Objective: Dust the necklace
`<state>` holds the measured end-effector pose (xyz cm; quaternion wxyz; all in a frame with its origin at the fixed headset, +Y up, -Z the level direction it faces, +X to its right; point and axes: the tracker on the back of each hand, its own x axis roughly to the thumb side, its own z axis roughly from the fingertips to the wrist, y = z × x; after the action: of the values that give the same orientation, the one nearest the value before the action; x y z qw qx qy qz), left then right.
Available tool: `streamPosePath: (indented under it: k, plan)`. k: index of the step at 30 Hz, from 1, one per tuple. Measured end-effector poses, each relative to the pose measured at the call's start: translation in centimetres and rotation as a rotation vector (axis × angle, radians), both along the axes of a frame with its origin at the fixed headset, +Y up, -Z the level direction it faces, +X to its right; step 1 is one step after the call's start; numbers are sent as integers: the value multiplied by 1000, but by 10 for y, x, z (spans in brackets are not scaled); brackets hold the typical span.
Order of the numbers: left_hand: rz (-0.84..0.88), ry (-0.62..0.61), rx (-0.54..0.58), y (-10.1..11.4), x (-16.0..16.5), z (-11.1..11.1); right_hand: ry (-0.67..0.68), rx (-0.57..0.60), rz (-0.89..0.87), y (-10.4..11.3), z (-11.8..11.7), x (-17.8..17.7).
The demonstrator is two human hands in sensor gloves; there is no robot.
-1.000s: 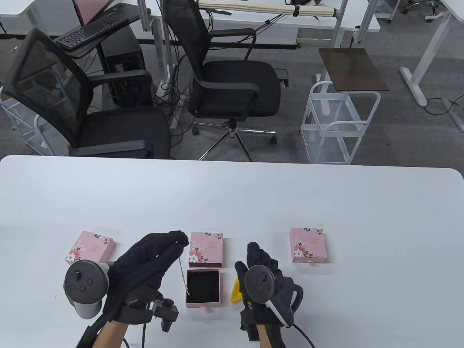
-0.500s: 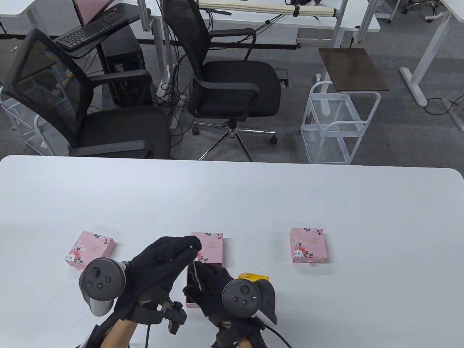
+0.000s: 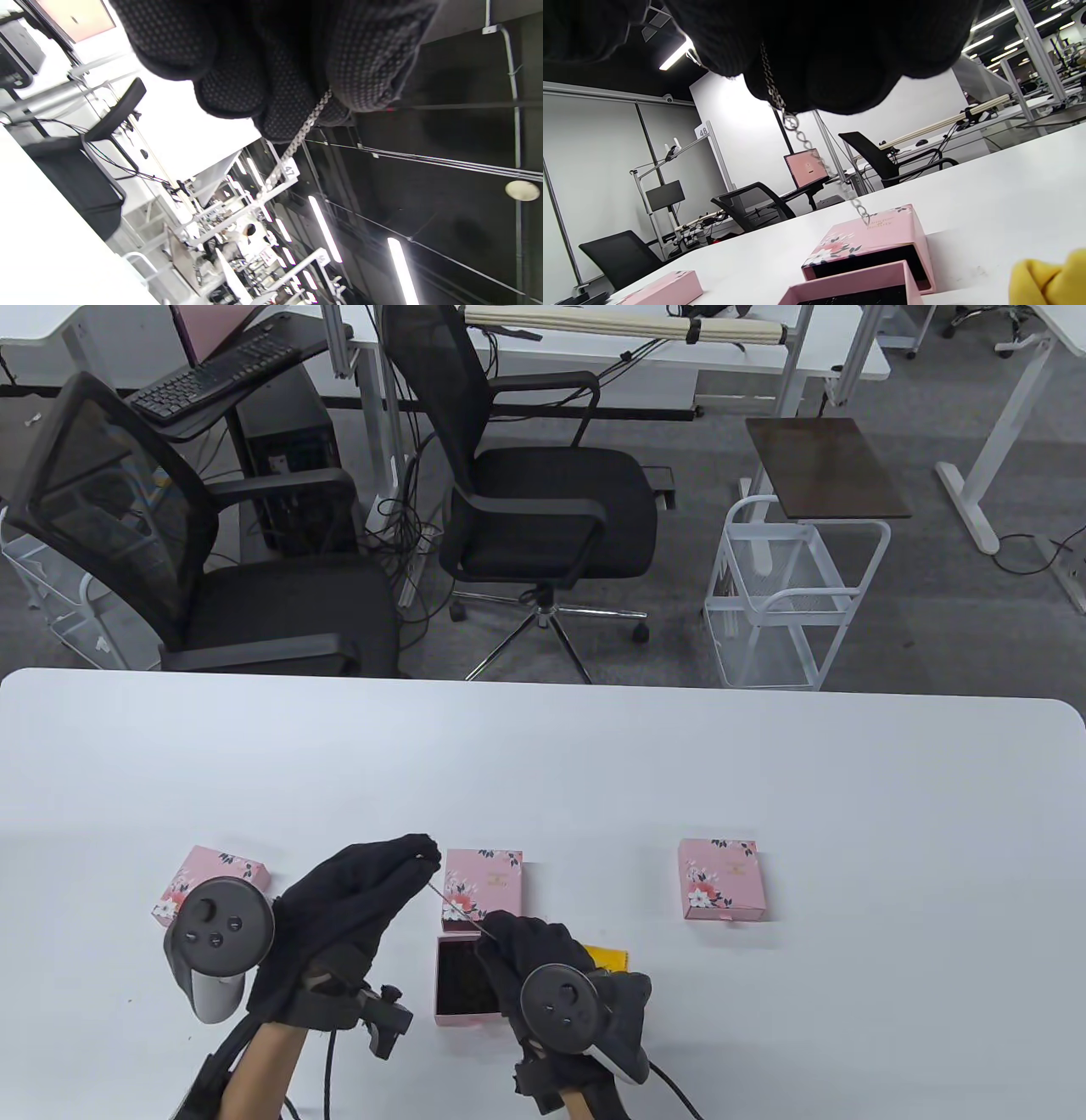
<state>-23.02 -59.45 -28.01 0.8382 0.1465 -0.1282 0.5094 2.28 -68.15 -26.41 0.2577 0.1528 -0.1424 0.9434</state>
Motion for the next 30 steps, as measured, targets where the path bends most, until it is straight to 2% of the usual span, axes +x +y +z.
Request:
streamPosePath:
  k: [5,13,21,25,30]
  plan:
    - [-60,26,-66,-9,-9,-11,-36,33,1,-6,-3,-1]
    - [-243,-31,-215,-29,-1,-28,-49,44,46,-13,-10,-8]
    - [-432,-44,-350,-72,28,-35,-42,-6,82,-24,-15,-14]
    - [-520,-14,-360,-88,37,-29,-38,4,119,-27,-15,-16]
    - [-611,43,-300,-107,44,-21,-29,-34,156,-31,-16,-19]
